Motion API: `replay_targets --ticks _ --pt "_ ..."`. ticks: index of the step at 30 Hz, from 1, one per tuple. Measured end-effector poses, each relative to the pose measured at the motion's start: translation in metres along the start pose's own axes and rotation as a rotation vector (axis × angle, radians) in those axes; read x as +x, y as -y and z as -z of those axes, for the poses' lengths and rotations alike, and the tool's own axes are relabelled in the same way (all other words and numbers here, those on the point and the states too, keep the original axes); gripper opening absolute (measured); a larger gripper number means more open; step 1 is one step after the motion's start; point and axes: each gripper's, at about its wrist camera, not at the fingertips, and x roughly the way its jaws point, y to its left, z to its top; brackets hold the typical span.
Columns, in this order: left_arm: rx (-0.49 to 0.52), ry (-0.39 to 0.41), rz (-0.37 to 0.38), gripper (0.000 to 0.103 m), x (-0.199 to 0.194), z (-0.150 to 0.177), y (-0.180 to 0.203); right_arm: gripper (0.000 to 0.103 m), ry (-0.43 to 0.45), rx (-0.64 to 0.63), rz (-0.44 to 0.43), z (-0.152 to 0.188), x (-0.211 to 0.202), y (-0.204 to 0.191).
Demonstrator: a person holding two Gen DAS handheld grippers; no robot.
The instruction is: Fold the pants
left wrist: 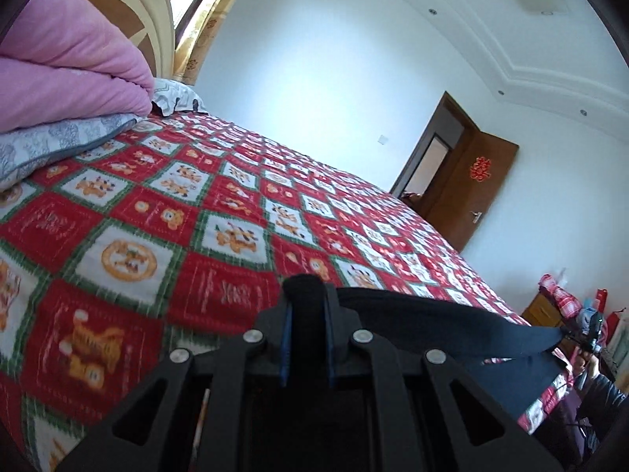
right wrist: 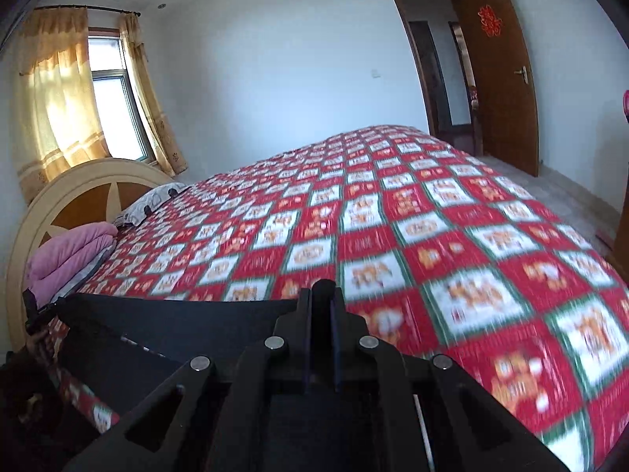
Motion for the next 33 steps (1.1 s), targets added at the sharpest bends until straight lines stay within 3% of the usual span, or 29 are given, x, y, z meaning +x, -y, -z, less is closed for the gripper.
replay_targets --ticks 6,11,14,17,18,19,24,27,28,29,30,33 --pt "0.033 -0.036 0.020 0.015 -0.012 0.024 -0.006 0.008 -0.092 0.000 0.021 0.032 -0.006 0.007" --pt "0.087 -0.072 -0.001 0.022 -0.024 0.042 -0.003 0.009 -0.166 -0.024 0.044 0.050 -0.006 0.006" --pt "0.109 -0.093 -0.014 0.030 -0.032 0.051 -0.006 0.012 -0.192 -0.041 0.056 0.057 -0.012 0.006" --pt "0.125 -0.107 -0.029 0.044 -0.041 0.057 -0.009 0.021 -0.192 -0.026 0.082 0.059 -0.023 0.013" --pt "0.126 -0.107 -0.045 0.054 -0.044 0.059 -0.011 0.023 -0.186 -0.018 0.092 0.059 -0.027 0.016" --pt "0.125 -0.103 -0.053 0.061 -0.046 0.059 -0.013 0.023 -0.175 -0.010 0.113 0.058 -0.034 0.020" --pt "0.117 -0.102 -0.086 0.074 -0.060 0.059 -0.021 0.024 -0.077 0.064 0.199 0.041 -0.066 0.024" --pt "0.093 -0.089 -0.114 0.076 -0.071 0.060 -0.029 0.028 -0.026 0.029 0.152 0.023 -0.073 -0.012" --pt "0.076 -0.077 -0.125 0.076 -0.076 0.059 -0.032 0.035 -0.025 0.001 0.121 0.019 -0.070 -0.029" --pt "0.064 -0.067 -0.135 0.076 -0.078 0.059 -0.034 0.051 -0.036 -0.042 0.097 0.016 -0.063 -0.050" --pt "0.049 -0.056 -0.142 0.076 -0.081 0.057 -0.036 0.061 -0.048 -0.091 0.069 0.015 -0.053 -0.073" --pt "-0.012 -0.010 -0.133 0.076 -0.088 0.053 -0.033 0.062 -0.112 -0.224 -0.065 0.021 -0.017 -0.126"
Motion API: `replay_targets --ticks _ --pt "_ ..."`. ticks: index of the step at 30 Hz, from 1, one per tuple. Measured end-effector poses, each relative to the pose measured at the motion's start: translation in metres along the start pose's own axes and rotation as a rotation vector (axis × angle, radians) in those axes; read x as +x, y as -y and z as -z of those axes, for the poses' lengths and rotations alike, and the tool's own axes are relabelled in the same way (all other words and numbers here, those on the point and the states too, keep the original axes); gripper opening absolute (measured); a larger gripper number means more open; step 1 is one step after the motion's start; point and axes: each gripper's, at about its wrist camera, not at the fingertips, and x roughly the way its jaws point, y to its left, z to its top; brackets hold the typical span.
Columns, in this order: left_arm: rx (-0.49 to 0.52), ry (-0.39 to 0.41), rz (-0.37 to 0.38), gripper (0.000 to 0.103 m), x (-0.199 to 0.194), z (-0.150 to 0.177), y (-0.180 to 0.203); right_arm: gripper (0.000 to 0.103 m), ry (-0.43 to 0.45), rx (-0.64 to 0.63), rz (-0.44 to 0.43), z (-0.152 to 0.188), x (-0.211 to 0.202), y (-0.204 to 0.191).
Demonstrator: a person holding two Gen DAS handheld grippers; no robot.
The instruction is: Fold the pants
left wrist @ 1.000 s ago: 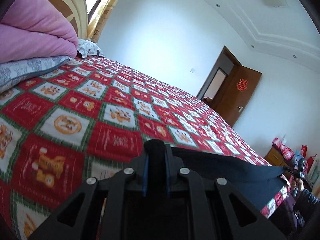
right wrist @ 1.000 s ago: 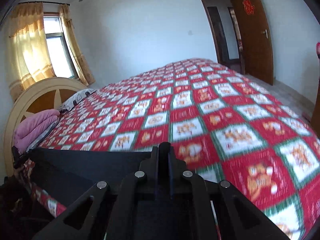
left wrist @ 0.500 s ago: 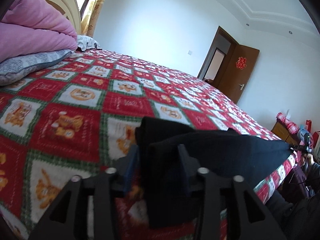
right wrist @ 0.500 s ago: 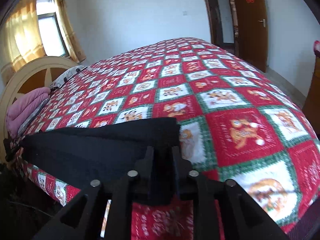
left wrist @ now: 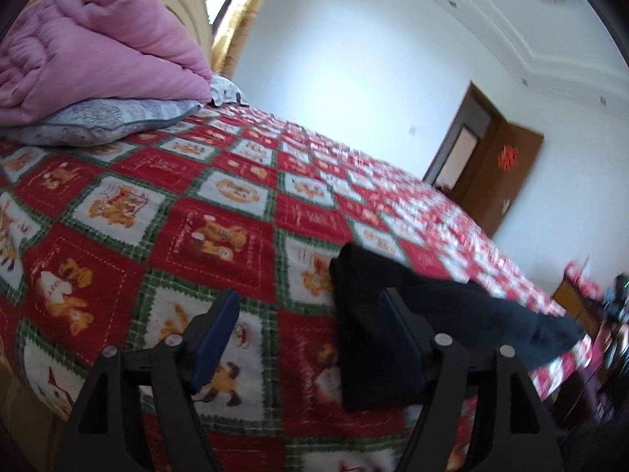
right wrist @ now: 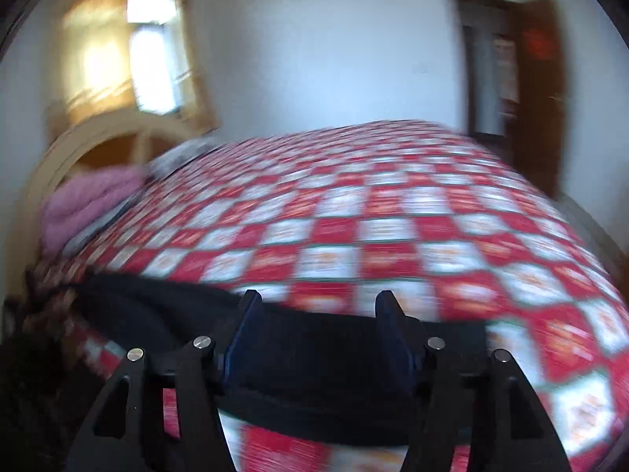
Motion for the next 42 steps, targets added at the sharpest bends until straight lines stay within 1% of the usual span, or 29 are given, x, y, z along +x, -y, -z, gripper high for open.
replay_targets --ticks 1,2,4,5,7,9,10,13,14,16,18,20,22,23,26,27,28,30,31,32,33,34,35,36,37,38,39,41,42 --pt "-0.005 0.007 0.004 0.081 -0.001 -0.001 0.002 0.062 -0.051 -0.051 -0.032 -0.001 0.023 -0.017" --pt "-0.002 0.019 0.004 0.083 -0.003 -0.002 0.007 0.062 -0.082 -0.081 -0.049 0.001 0.036 -0.025" --pt "0.013 0.033 0.009 0.088 -0.004 -0.003 0.017 0.062 -0.129 -0.133 -0.110 0.006 0.069 -0.048" --pt "0.022 0.029 0.019 0.088 -0.003 -0.002 0.023 0.062 -0.162 -0.145 -0.168 0.011 0.090 -0.064" --pt "0.034 0.015 0.025 0.089 0.002 -0.001 0.030 0.062 -0.207 -0.166 -0.219 0.022 0.113 -0.083" --pt "0.043 -0.006 0.027 0.089 0.008 0.001 0.036 0.061 -0.266 -0.202 -0.235 0.042 0.133 -0.105" --pt "0.046 -0.014 0.031 0.089 0.010 0.002 0.039 0.061 -0.294 -0.218 -0.223 0.052 0.140 -0.113" --pt "0.040 -0.042 0.051 0.089 0.020 0.005 0.043 0.061 -0.331 -0.218 -0.224 0.069 0.144 -0.119" --pt "0.032 -0.055 0.069 0.089 0.025 0.005 0.044 0.061 -0.332 -0.214 -0.225 0.069 0.141 -0.117" --pt "0.016 -0.075 0.083 0.088 0.031 0.007 0.046 0.061 -0.320 -0.198 -0.230 0.064 0.135 -0.115" --pt "0.018 -0.097 0.077 0.088 0.037 0.011 0.049 0.061 -0.286 -0.176 -0.238 0.050 0.133 -0.116" --pt "0.037 -0.129 0.063 0.087 0.039 0.016 0.052 0.062 -0.261 -0.182 -0.244 0.038 0.133 -0.124" --pt "0.060 -0.134 0.057 0.087 0.035 0.019 0.054 0.061 -0.252 -0.228 -0.263 0.035 0.132 -0.141" --pt "0.067 -0.140 0.049 0.087 0.033 0.021 0.054 0.061 -0.247 -0.277 -0.265 0.038 0.130 -0.152" --pt "0.043 -0.154 0.040 0.087 0.035 0.026 0.046 0.061 -0.233 -0.447 -0.219 0.061 0.123 -0.181" --pt "0.026 -0.161 0.044 0.086 0.036 0.028 0.044 0.061 -0.241 -0.465 -0.216 0.067 0.124 -0.184" --pt "0.015 -0.170 0.052 0.082 0.038 0.029 0.042 0.061 -0.252 -0.477 -0.217 0.073 0.125 -0.186" --pt "0.014 -0.181 0.050 0.078 0.040 0.033 0.041 0.060 -0.250 -0.516 -0.188 0.083 0.129 -0.193" --pt "0.025 -0.178 0.046 0.074 0.040 0.034 0.042 0.058 -0.241 -0.543 -0.168 0.087 0.130 -0.197" --pt "0.036 -0.186 0.047 0.070 0.041 0.034 0.044 0.054 -0.228 -0.576 -0.151 0.089 0.131 -0.203" --pt "0.045 -0.193 0.036 0.062 0.041 0.034 0.045 0.052 -0.216 -0.605 -0.136 0.091 0.133 -0.208" --pt "0.054 -0.195 0.018 0.053 0.041 0.034 0.046 0.050 -0.194 -0.663 -0.093 0.095 0.136 -0.216" --pt "0.054 -0.194 0.009 0.046 0.039 0.033 0.045 0.037 -0.176 -0.714 -0.049 0.098 0.141 -0.222" --pt "0.045 -0.193 0.012 0.031 0.038 0.031 0.043 0.017 -0.170 -0.752 -0.018 0.101 0.147 -0.226" --pt "0.029 -0.187 0.016 0.021 0.035 0.029 0.039 0.006 -0.175 -0.773 -0.003 0.103 0.152 -0.229" --pt "0.020 -0.183 0.022 0.020 0.034 0.026 0.037 0.003 -0.189 -0.773 -0.009 0.103 0.157 -0.229" --pt "0.017 -0.180 0.028 0.018 0.032 0.024 0.036 0.003 -0.188 -0.769 -0.014 0.102 0.157 -0.229" --pt "0.024 -0.177 0.035 0.018 0.031 0.022 0.037 0.003 -0.162 -0.767 -0.012 0.099 0.144 -0.230" --pt "0.025 -0.176 0.036 0.018 0.031 0.021 0.038 0.003 -0.152 -0.762 -0.041 0.097 0.137 -0.231"
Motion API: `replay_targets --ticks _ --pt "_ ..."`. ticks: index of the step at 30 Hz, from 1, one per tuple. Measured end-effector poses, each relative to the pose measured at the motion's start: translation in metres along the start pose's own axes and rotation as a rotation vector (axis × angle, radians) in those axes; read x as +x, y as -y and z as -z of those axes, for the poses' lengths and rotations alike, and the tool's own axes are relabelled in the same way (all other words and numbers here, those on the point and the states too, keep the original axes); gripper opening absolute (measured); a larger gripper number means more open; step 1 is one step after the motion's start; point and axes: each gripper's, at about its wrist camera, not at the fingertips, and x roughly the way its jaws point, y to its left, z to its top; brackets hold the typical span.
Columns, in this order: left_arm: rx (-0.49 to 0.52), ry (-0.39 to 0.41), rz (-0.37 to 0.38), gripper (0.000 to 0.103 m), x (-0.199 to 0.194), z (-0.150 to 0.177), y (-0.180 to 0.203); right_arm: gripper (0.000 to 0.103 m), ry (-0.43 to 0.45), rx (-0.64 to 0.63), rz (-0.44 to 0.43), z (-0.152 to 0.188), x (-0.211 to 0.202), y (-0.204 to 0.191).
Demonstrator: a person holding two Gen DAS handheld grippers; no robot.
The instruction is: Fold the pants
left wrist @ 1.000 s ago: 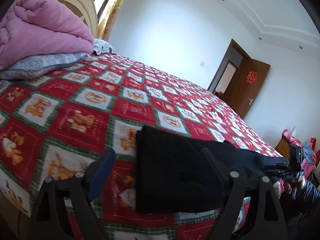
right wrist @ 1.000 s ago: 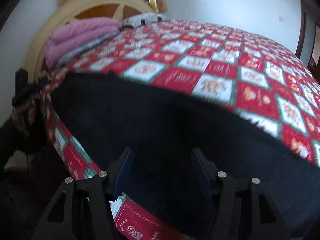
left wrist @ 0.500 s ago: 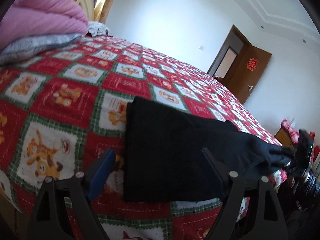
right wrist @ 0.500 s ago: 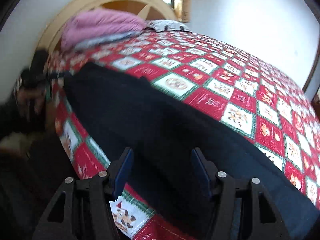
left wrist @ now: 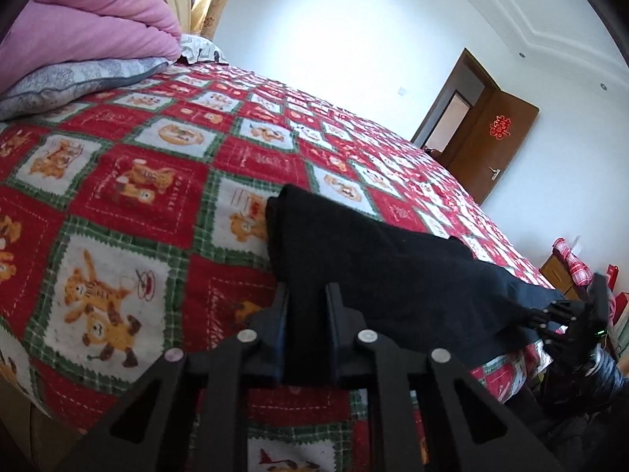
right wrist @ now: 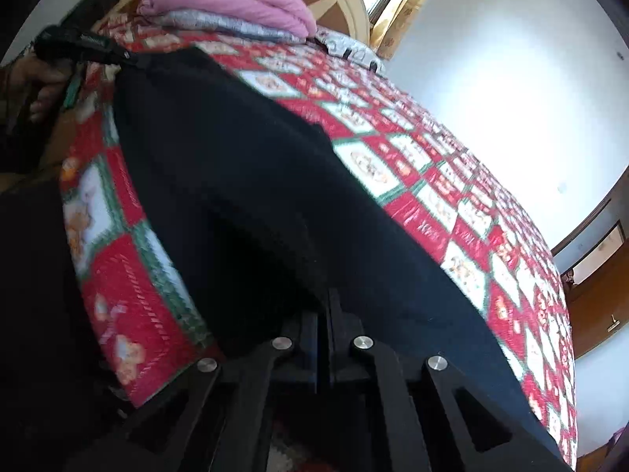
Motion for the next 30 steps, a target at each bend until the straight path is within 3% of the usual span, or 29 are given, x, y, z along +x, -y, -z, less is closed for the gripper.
replay_targets --ticks 5,11,16,23,25,27,30 --pt "-0.010 -0.011 0.009 0.018 0.003 0.003 -0.003 0.002 0.040 0.024 -0.009 -0.002 -0.033 0.002" --pt "0.012 -0.029 0.027 0.016 -0.002 0.002 -0.003 0.003 -0.048 0.037 -0.022 0.018 0.002 -0.009" --pt "0.006 -0.038 0.018 0.016 -0.001 0.004 -0.009 0.003 -0.013 0.041 -0.009 0.014 -0.009 -0.011" --pt "0.016 -0.040 -0.014 0.022 -0.007 0.006 -0.013 0.004 -0.097 0.010 -0.044 0.017 0.008 -0.014" --pt "0.002 -0.023 -0.047 0.044 -0.014 0.004 -0.019 0.005 -0.109 0.012 -0.070 0.015 0.004 -0.011" --pt "-0.014 0.011 -0.097 0.054 -0.023 0.003 -0.025 0.006 -0.105 0.032 -0.101 0.014 -0.003 -0.003" --pt "-0.004 0.077 -0.121 0.057 -0.035 -0.005 -0.020 0.009 -0.075 0.102 -0.163 0.009 -0.016 0.017"
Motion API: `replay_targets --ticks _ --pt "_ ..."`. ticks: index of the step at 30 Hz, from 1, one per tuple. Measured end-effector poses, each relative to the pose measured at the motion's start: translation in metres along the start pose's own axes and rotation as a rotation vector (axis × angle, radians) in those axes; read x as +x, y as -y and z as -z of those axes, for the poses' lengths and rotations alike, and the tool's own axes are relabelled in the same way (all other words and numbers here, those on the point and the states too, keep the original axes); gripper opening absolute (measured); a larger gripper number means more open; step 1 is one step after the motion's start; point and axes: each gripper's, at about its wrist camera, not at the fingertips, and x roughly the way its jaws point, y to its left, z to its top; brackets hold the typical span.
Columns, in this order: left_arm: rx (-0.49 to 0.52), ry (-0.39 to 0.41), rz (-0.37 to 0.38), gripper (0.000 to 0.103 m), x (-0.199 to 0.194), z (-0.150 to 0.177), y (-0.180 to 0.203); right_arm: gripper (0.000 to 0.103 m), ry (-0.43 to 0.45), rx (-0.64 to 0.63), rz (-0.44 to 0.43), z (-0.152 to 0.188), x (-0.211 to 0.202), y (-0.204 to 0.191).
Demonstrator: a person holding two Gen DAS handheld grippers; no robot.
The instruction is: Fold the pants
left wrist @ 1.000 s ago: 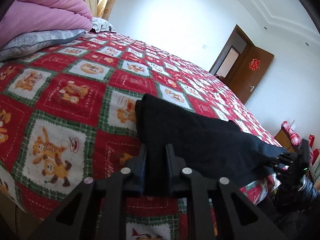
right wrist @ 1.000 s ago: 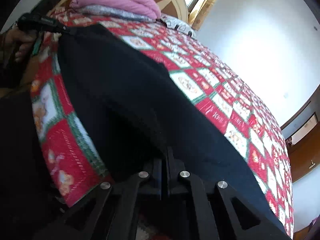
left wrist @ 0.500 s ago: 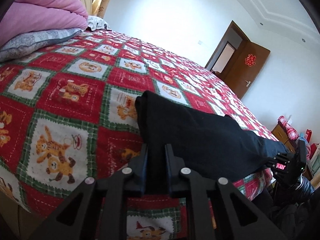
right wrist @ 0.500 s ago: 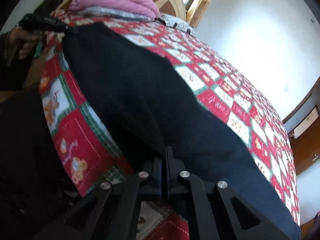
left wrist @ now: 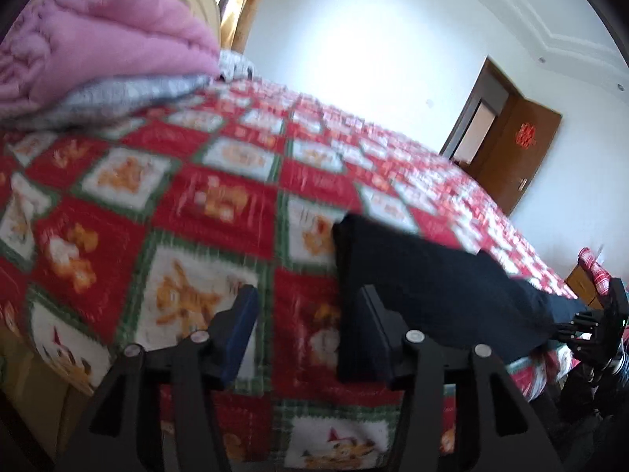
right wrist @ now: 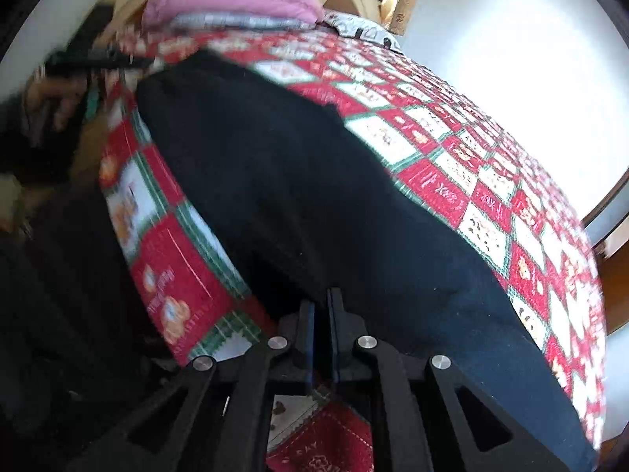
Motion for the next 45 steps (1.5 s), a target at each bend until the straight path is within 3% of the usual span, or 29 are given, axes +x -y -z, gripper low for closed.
replay_targets --ticks 5,10,13,15,18,22,26,33,37,43,44,45 --pt "0.105 0.035 0.065 0.065 0.008 -0.009 0.055 0.009 0.071 0.218 -0.147 -0.027 -0.005 0.046" --pt "0.224 -0.051 0.139 0.067 0.040 0.008 0.102 0.010 0.118 0.399 -0.324 -0.062 0.015 0.081" --pt "0.245 -0.142 0.160 0.067 0.060 0.026 0.106 0.010 0.142 0.477 -0.451 -0.077 0.010 0.092" --pt "0.267 -0.150 0.158 0.067 0.062 0.033 0.105 0.010 0.163 0.473 -0.491 -0.080 -0.003 0.091" --pt "0.248 -0.141 0.185 0.067 0.055 0.035 0.102 0.010 0.146 0.427 -0.480 -0.079 -0.015 0.084" --pt "0.240 -0.136 0.195 0.067 0.053 0.037 0.101 0.010 0.056 0.470 -0.406 -0.085 0.013 0.086" --pt "0.296 -0.138 0.158 0.067 0.054 0.040 0.109 0.010 0.019 0.597 -0.489 -0.105 0.059 0.103" --pt "0.277 -0.116 0.169 0.067 0.053 0.043 0.105 0.010 -0.114 0.760 -0.672 -0.137 0.132 0.108" --pt "0.285 -0.109 0.168 0.068 0.052 0.045 0.106 0.010 -0.209 0.760 -0.665 -0.142 0.155 0.096" --pt "0.292 -0.099 0.168 0.070 0.052 0.047 0.107 0.010 -0.131 0.749 -0.660 -0.143 0.143 0.103" --pt "0.292 -0.099 0.169 0.070 0.052 0.047 0.107 0.012 -0.128 0.744 -0.644 -0.142 0.141 0.107" --pt "0.293 -0.098 0.167 0.071 0.052 0.047 0.108 0.024 -0.135 0.736 -0.625 -0.143 0.142 0.109"
